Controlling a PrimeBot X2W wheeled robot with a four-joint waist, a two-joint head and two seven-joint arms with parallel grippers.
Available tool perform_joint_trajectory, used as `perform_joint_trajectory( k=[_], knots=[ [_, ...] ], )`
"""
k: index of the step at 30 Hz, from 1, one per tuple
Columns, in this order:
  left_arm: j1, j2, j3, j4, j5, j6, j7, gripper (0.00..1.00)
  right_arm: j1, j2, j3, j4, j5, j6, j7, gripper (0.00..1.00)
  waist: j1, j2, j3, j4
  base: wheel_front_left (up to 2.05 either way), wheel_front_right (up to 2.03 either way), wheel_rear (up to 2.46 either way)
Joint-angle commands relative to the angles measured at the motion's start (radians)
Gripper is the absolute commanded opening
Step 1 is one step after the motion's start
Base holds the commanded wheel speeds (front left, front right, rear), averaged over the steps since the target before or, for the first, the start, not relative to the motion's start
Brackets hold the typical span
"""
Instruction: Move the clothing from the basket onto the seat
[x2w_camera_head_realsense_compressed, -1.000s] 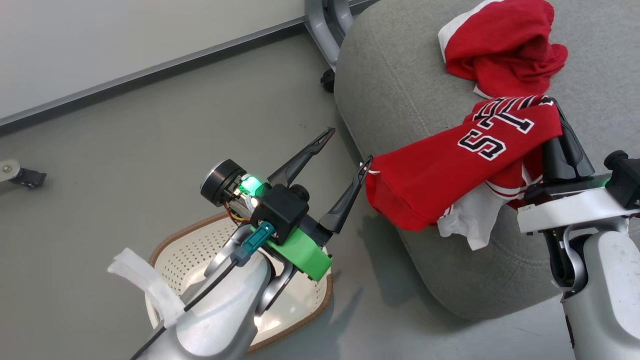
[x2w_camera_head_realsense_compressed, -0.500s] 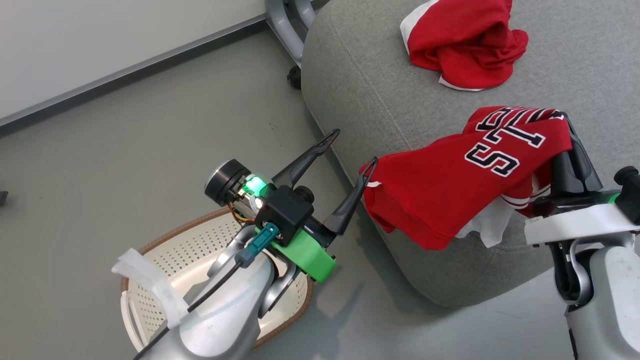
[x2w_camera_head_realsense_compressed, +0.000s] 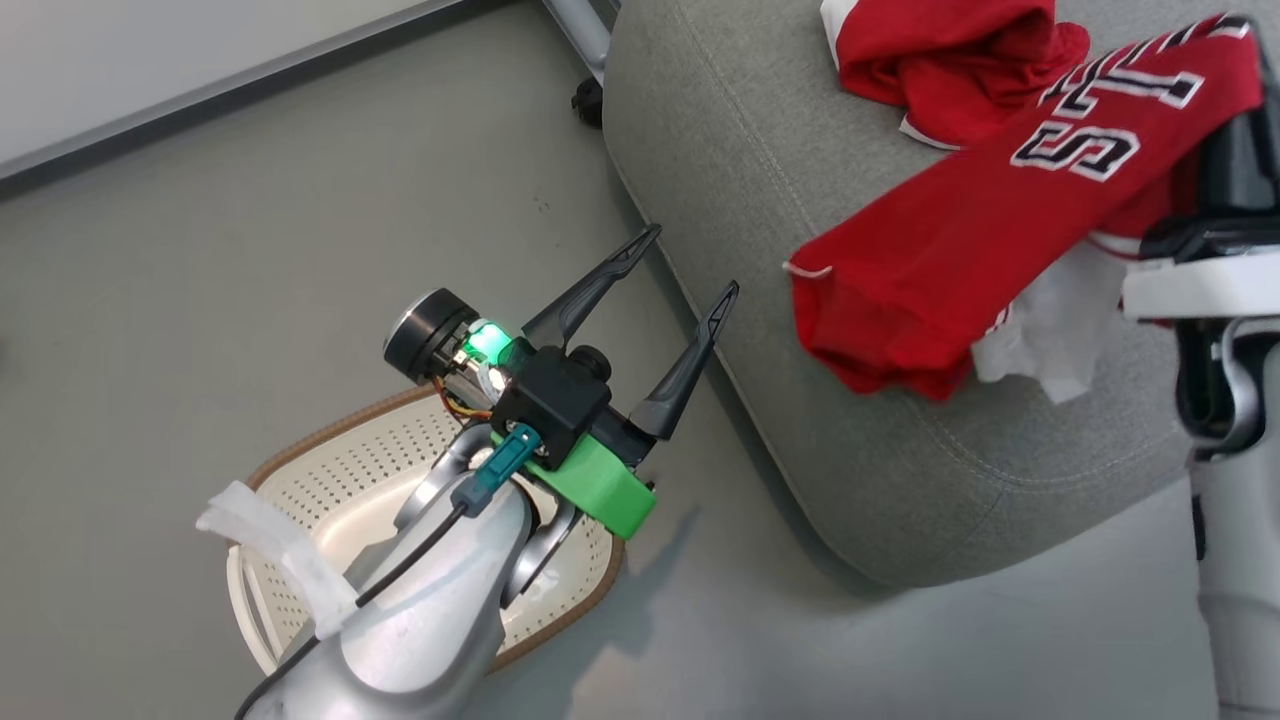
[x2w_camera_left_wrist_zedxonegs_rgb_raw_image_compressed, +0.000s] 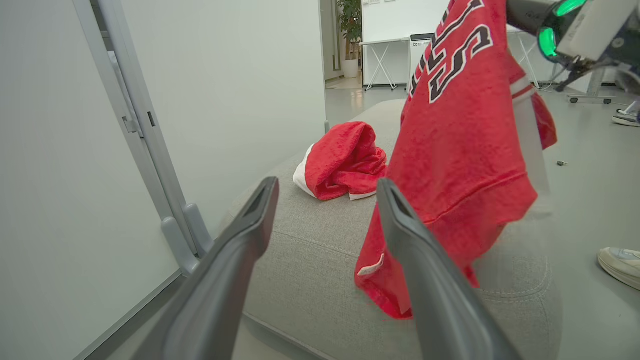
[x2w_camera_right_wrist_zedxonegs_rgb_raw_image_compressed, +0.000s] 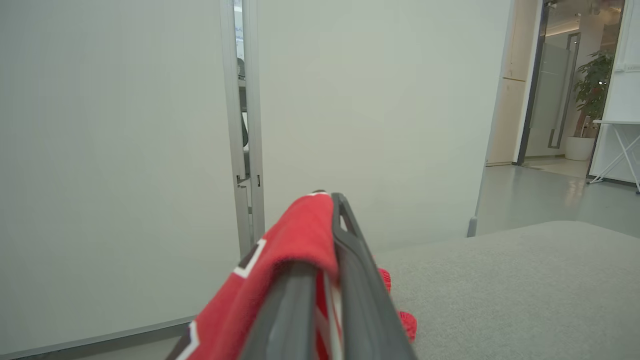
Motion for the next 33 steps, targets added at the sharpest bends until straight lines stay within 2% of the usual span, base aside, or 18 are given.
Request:
perform_joint_trajectory(
  k=[1,6,13,18,22,27,33],
  knots=[
    [-0.020,0.009,0.003,-0.002,0.006,0.000,-0.003,1.00,-0.042,-0.011,-0.013,0.006,0.002,-0.001,-0.003,0.00,0.0000,-0.0001,0.044,0.016,0.00,0.00,0.00],
    [-0.060,0.010,-0.004,-0.001,0.019,-0.002,-0.004,1.00,-0.204,-0.063,-0.079,0.022,-0.003,-0.001,-0.003,0.00,0.0000,-0.0001,0.129,0.043,0.00,0.00,0.00],
    [-0.113,0.010,-0.025,0.003,0.036,-0.005,-0.004,1.00,-0.439,-0.184,-0.179,0.089,0.005,-0.001,-0.003,0.00,0.0000,-0.0001,0.239,0.077,0.00,0.00,0.00],
    [-0.151,0.013,-0.038,0.003,0.043,-0.007,-0.004,1.00,-0.608,-0.285,-0.193,0.205,0.002,-0.001,-0.003,0.00,0.0000,-0.0001,0.307,0.090,0.00,0.00,0.00],
    [-0.175,0.011,-0.046,0.002,0.044,-0.008,-0.004,1.00,-0.712,-0.334,-0.191,0.302,-0.005,-0.001,-0.003,0.00,0.0000,-0.0001,0.350,0.099,0.00,0.00,0.00],
    [-0.196,0.006,-0.050,0.002,0.043,-0.009,-0.004,1.00,-0.772,-0.338,-0.169,0.408,-0.032,-0.001,-0.002,0.00,0.0000,-0.0001,0.390,0.112,0.00,0.00,0.00],
    [-0.209,-0.004,-0.056,0.000,0.040,-0.010,-0.004,1.00,-0.738,-0.325,-0.162,0.548,-0.044,-0.001,-0.002,0.00,0.0000,-0.0001,0.419,0.144,0.00,0.00,0.00]
  ],
)
